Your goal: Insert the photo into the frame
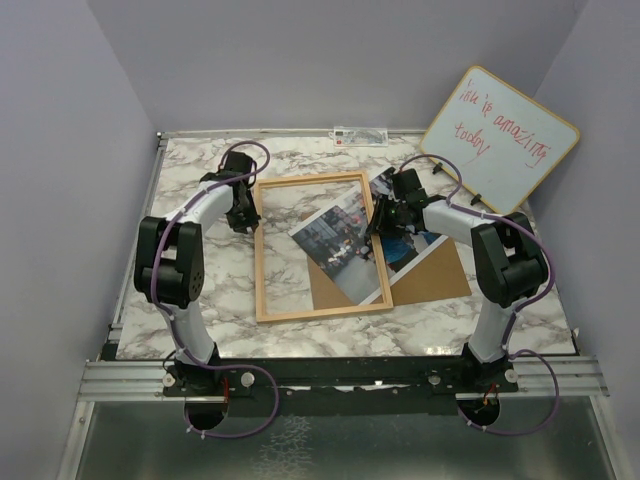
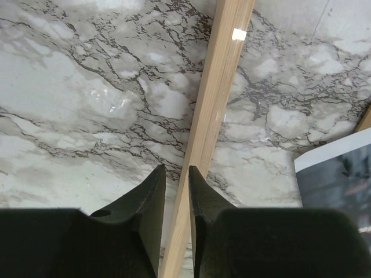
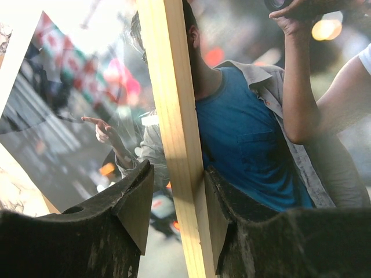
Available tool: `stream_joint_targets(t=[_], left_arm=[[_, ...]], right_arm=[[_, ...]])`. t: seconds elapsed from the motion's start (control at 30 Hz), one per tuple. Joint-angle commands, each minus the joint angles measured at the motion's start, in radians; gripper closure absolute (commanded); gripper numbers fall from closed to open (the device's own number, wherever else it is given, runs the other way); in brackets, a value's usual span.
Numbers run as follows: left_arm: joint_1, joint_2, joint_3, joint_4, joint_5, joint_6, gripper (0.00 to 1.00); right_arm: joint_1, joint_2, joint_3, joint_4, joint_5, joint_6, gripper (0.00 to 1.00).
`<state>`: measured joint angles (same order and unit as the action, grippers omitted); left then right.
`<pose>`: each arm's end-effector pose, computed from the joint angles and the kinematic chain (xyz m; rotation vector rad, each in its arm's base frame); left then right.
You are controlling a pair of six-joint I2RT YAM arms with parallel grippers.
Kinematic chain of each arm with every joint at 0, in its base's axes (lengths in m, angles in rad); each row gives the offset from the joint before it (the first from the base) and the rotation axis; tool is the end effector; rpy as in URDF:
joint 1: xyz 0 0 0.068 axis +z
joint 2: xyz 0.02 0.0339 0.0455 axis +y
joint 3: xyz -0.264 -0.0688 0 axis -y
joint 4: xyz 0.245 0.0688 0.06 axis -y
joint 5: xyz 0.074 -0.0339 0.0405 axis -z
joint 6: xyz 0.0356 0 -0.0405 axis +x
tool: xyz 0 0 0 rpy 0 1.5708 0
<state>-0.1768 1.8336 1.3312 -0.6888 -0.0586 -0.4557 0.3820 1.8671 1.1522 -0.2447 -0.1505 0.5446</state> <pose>0.3673 -0.0635 0.2013 -0.3992 2.7326 -0.0881 0.3544 0.1481 0.1613 0.1499 2.6041 0.5435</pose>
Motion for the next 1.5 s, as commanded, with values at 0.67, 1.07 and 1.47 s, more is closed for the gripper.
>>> stream_joint_targets(t=[0.67,1.07,1.47], left_arm=[[0.004,0.052,-0.018,0.059,0.144,0.051,0.65],[0.003,0.073,-0.041,0.067,0.127,0.051,0.62],[0.002,0.082,-0.076,0.064,0.033,0.056,0.55]], right_arm=[[-0.003,0.030,-0.012,-0.026,-0.010,-0.022,0.57],[-0.004,0.044,0.000,-0.031,-0.020,-0.032,0.56],[-0.002,0.018,0.022,-0.015,-0.084,-0.026,0.53]])
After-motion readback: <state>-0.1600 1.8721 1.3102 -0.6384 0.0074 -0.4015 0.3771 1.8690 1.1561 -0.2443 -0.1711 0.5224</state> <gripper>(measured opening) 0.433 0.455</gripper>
